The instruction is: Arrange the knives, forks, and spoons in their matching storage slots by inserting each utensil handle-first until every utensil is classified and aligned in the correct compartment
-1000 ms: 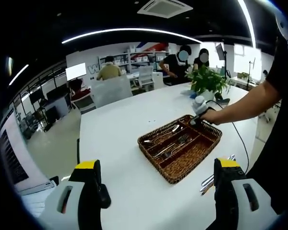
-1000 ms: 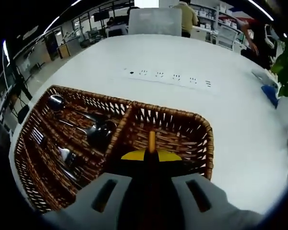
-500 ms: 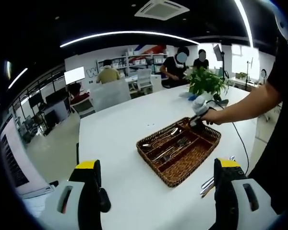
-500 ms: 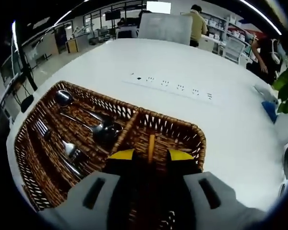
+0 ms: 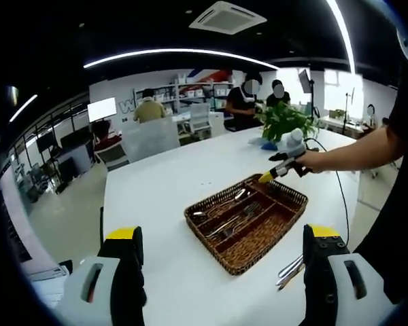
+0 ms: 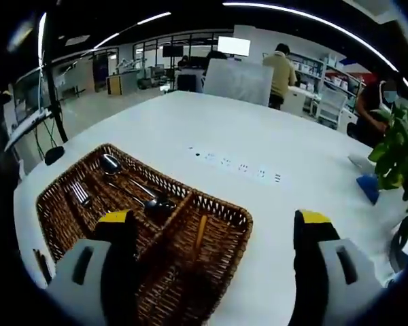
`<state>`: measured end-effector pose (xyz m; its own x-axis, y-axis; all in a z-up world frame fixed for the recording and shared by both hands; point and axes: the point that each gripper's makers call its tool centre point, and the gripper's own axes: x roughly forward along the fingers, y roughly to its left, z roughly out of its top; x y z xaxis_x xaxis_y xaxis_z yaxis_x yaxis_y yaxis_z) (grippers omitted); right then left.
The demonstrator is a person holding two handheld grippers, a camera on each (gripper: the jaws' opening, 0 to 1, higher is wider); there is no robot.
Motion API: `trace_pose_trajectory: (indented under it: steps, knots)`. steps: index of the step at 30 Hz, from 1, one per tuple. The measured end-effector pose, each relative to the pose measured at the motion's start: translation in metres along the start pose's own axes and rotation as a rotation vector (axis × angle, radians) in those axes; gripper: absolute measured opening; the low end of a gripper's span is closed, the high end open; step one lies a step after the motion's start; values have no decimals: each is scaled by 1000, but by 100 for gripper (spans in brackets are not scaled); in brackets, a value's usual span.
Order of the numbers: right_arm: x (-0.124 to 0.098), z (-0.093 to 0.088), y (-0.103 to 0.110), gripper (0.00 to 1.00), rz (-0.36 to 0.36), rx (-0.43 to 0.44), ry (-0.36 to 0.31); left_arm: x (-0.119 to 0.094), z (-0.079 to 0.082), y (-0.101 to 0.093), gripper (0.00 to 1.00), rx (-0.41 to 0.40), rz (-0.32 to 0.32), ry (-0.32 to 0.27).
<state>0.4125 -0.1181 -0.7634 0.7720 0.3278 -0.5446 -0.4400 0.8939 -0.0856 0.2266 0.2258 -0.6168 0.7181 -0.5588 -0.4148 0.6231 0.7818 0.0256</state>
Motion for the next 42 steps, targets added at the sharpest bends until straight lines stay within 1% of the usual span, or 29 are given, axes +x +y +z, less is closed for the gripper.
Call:
trace_pose_trajectory:
  steps: [2,5,7,9,10,11,13,17,21,24,26,27,28,29,30,32,35,37,39,42]
  knots:
    - [-8,2,5,100,31,10,-15,2,1,-2,99,1,-6,-3]
    - [-20,1,4,100,33,10,-11,10,-2,-3,99,4,-25,-2]
    - [-30,6,10,100,67,20,-45,13,-2,-4,99,6,-33,-4]
    - [-40,9,16,100,87,12,-67,16,0,-4,99,16,-35,-11]
    - [-45,9,18,100,90,5,-67,17,2,-5,99,17,-41,-17]
    - [-49,9,19,100,88,1,-68,18,4,-7,99,14,-50,-26]
    - [-60,10,20,100,80,-8,-76,21,6,-9,99,17,-55,-25]
    - [-80,12,20,100,65,10,-91,25,6,-11,99,36,-63,-23]
    - [-99,10,27,100,68,10,-100,29,6,-11,99,31,-65,-29]
    - [-109,9,29,100,68,9,-111,31,8,-11,99,33,-64,-39]
    - [-117,7,33,100,73,21,-109,31,13,-15,99,36,-78,-60]
    - [-120,7,33,100,64,11,-112,31,14,-16,99,39,-80,-60]
    - [-126,7,30,100,34,-23,-111,31,14,-15,99,41,-79,-59]
    - [-130,6,32,100,39,-26,-109,31,14,-16,99,41,-81,-60]
    - [-133,5,32,100,41,-23,-110,32,13,-16,99,36,-88,-64]
    - [-140,4,33,100,48,-17,-109,34,7,-15,99,31,-95,-67]
    - [-150,2,33,100,46,-22,-113,36,-3,-17,99,22,-102,-50]
    - [-157,3,36,100,60,-2,-119,35,-6,-19,99,23,-104,-48]
    - [-164,5,44,100,112,28,-128,34,-8,-20,99,22,-104,-45]
    - [-177,7,49,100,128,27,-130,31,-9,-19,99,18,-95,-45]
